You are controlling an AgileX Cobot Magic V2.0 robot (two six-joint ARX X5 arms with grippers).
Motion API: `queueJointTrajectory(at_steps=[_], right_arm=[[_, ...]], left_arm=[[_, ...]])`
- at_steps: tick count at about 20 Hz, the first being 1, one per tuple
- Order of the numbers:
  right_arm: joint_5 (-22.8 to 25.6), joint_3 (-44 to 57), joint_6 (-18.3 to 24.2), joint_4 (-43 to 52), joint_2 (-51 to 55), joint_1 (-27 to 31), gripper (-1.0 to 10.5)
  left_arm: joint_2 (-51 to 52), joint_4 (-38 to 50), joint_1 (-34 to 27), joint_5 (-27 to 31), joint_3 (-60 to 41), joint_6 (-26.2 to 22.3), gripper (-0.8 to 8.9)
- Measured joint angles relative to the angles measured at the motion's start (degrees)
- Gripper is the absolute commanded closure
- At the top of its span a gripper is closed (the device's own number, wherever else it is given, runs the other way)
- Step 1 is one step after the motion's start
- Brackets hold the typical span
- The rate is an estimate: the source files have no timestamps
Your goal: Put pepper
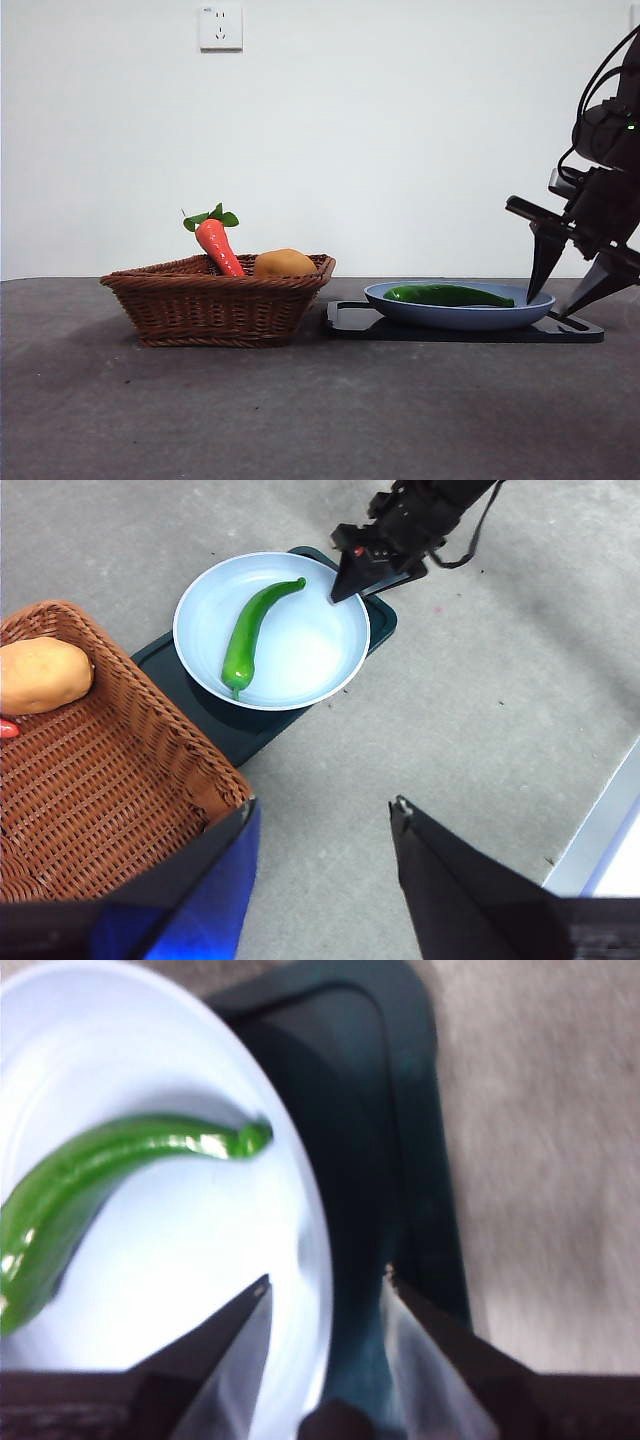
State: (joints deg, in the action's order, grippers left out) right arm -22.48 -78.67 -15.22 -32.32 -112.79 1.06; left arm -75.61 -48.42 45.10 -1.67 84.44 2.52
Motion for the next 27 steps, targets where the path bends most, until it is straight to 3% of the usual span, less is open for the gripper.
queueJointTrajectory(at_steps=[4, 8, 14, 21, 23, 25, 27], right_arm=[[-0.04, -0.02, 1.70, -5.27, 10.51, 0.42, 7.4], [-0.02, -0.09, 5.97, -13.73, 23.96, 0.02, 7.4], [-0.04, -0.33, 11.89, -29.14, 45.79, -5.03, 7.4], [-0.02, -0.33, 15.32, -44.39, 55.47, -12.35, 7.9], [-0.02, -0.33, 16.48, -44.87, 55.93, -12.70, 9.0], [0.00, -0.33, 18.12, -45.05, 55.91, -12.70, 9.4], [-0.02, -0.33, 19.10, -45.07, 55.91, -12.70, 9.4]], left_arm=[[0.00, 0.00, 0.00, 0.02, 0.00, -0.02, 5.80], [0.00, -0.90, 0.00, 0.02, 0.00, -0.50, 5.81], [0.00, -1.25, 0.00, 0.00, 0.00, -0.63, 5.81], [0.00, -1.44, 0.00, -0.70, 0.00, -1.03, 5.84], [-0.02, -1.97, 0.00, -2.73, 0.00, -1.05, 6.48], [0.00, -2.12, 0.00, -3.43, 0.00, -1.05, 8.06], [0.00, -2.14, 0.00, -3.43, 0.00, -1.03, 8.06]])
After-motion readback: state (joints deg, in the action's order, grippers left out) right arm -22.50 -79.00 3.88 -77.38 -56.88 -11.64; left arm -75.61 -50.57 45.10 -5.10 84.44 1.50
